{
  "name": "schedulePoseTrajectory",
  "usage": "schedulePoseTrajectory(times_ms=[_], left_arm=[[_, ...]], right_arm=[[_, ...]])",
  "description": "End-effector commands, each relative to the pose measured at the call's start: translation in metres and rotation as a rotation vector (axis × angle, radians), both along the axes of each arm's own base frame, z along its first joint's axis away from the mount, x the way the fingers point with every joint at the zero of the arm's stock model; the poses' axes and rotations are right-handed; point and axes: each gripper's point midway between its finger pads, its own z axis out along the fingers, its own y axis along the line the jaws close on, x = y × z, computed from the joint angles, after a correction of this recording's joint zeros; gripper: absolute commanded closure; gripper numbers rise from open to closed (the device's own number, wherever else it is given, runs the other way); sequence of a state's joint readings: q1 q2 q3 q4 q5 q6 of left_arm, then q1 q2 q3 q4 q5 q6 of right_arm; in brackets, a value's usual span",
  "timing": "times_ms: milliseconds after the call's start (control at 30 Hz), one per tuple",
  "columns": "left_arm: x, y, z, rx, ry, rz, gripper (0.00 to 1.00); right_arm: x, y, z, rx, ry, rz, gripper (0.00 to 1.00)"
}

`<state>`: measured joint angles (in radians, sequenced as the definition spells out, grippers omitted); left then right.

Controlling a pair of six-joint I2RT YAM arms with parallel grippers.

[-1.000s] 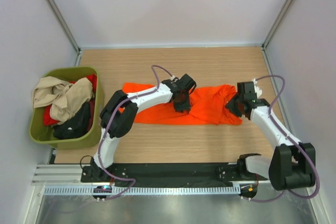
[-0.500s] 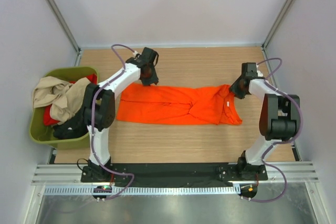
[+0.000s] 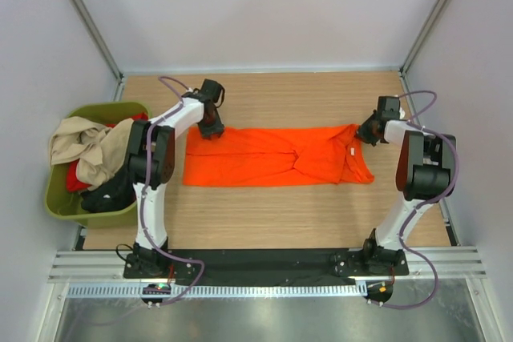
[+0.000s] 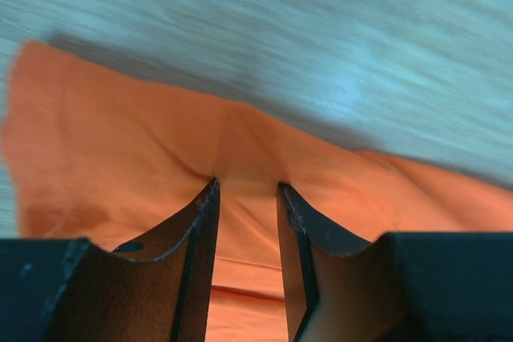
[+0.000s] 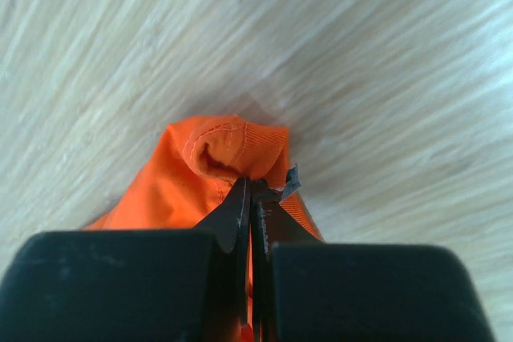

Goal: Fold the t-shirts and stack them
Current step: Fold the tshirt

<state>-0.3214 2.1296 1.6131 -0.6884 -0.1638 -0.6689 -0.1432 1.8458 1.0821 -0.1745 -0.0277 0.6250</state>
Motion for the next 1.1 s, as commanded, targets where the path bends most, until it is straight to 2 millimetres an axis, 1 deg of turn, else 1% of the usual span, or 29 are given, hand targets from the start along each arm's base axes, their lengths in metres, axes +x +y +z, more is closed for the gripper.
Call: schedulePoseTrajectory(times_ms=[0, 67, 100, 133, 167, 233, 267, 300, 333, 367, 400, 433, 500, 533, 567, 600, 667, 700, 733, 767, 800, 900, 1000, 1033, 1067], left_arm=[[0.009, 0.019, -0.012, 0.043, -0.002, 0.045, 0.64], [0.014, 0.025, -0.013, 0.058, -0.004, 0.062, 0.64], [0.015, 0.028, -0.015, 0.067, 0.002, 0.067, 0.64], [0.02, 0.031, -0.017, 0.076, -0.002, 0.075, 0.64], [0.022, 0.036, -0.02, 0.081, 0.005, 0.087, 0.64], [0.025, 0.039, -0.022, 0.075, 0.02, 0.094, 0.64], [0.026, 0.041, -0.021, 0.074, 0.023, 0.096, 0.64], [0.027, 0.04, -0.02, 0.071, 0.02, 0.092, 0.64], [0.028, 0.04, -0.015, 0.062, 0.01, 0.089, 0.64], [0.029, 0.031, -0.012, 0.022, 0.004, 0.063, 0.63], [0.03, 0.027, -0.007, -0.005, -0.007, 0.049, 0.62], [0.031, 0.022, 0.004, -0.034, -0.028, 0.035, 0.62], [0.031, 0.008, 0.018, -0.107, -0.042, -0.008, 0.61], [0.03, 0.004, 0.025, -0.127, -0.05, -0.019, 0.6], [0.031, 0.002, 0.042, -0.144, -0.082, -0.027, 0.59], [0.029, 0.003, 0.049, -0.144, -0.091, -0.032, 0.58], [0.023, 0.008, 0.062, -0.127, -0.097, -0.025, 0.55], [0.02, 0.012, 0.074, -0.117, -0.118, -0.024, 0.54], [0.017, 0.013, 0.077, -0.114, -0.12, -0.026, 0.54], [0.014, 0.014, 0.079, -0.108, -0.118, -0.027, 0.53], [0.012, 0.016, 0.085, -0.106, -0.128, -0.029, 0.53], [0.006, 0.022, 0.078, -0.077, -0.109, -0.025, 0.53], [0.001, 0.027, 0.065, -0.053, -0.068, -0.018, 0.54], [0.0, 0.027, 0.065, -0.055, -0.058, -0.015, 0.54], [-0.006, 0.021, 0.064, -0.085, -0.037, -0.029, 0.54]], right_arm=[[0.025, -0.018, 0.008, -0.003, -0.108, -0.01, 0.99], [0.036, -0.02, 0.009, 0.018, -0.137, -0.001, 0.99], [0.042, -0.016, 0.01, 0.046, -0.153, 0.022, 0.99], [0.047, -0.013, 0.012, 0.061, -0.162, 0.039, 0.99], [0.058, -0.014, 0.012, 0.068, -0.172, 0.048, 0.99], [0.068, -0.014, 0.016, 0.068, -0.188, 0.064, 0.98], [0.077, -0.017, 0.019, 0.062, -0.203, 0.067, 0.96], [0.08, -0.015, 0.022, 0.072, -0.212, 0.081, 0.94], [0.083, -0.015, 0.026, 0.072, -0.216, 0.094, 0.88], [0.087, -0.013, 0.035, 0.075, -0.231, 0.107, 0.85], [0.086, -0.012, 0.039, 0.079, -0.237, 0.111, 0.8], [0.086, -0.01, 0.044, 0.091, -0.245, 0.115, 0.79], [0.083, -0.005, 0.053, 0.112, -0.249, 0.121, 0.75], [0.081, -0.001, 0.057, 0.127, -0.248, 0.132, 0.73], [0.079, 0.0, 0.062, 0.133, -0.247, 0.131, 0.72], [0.073, 0.001, 0.067, 0.137, -0.235, 0.129, 0.69], [0.067, 0.004, 0.075, 0.142, -0.227, 0.138, 0.66], [0.062, 0.007, 0.077, 0.149, -0.208, 0.142, 0.63], [0.058, 0.01, 0.081, 0.147, -0.202, 0.153, 0.6], [0.056, 0.014, 0.083, 0.146, -0.189, 0.165, 0.58], [0.048, 0.017, 0.078, 0.147, -0.147, 0.183, 0.57], [0.04, 0.023, 0.07, 0.165, -0.124, 0.213, 0.56], [0.032, 0.03, 0.057, 0.199, -0.086, 0.228, 0.56], [0.029, 0.032, 0.055, 0.204, -0.078, 0.23, 0.55], [0.024, 0.035, 0.053, 0.204, -0.069, 0.234, 0.55]])
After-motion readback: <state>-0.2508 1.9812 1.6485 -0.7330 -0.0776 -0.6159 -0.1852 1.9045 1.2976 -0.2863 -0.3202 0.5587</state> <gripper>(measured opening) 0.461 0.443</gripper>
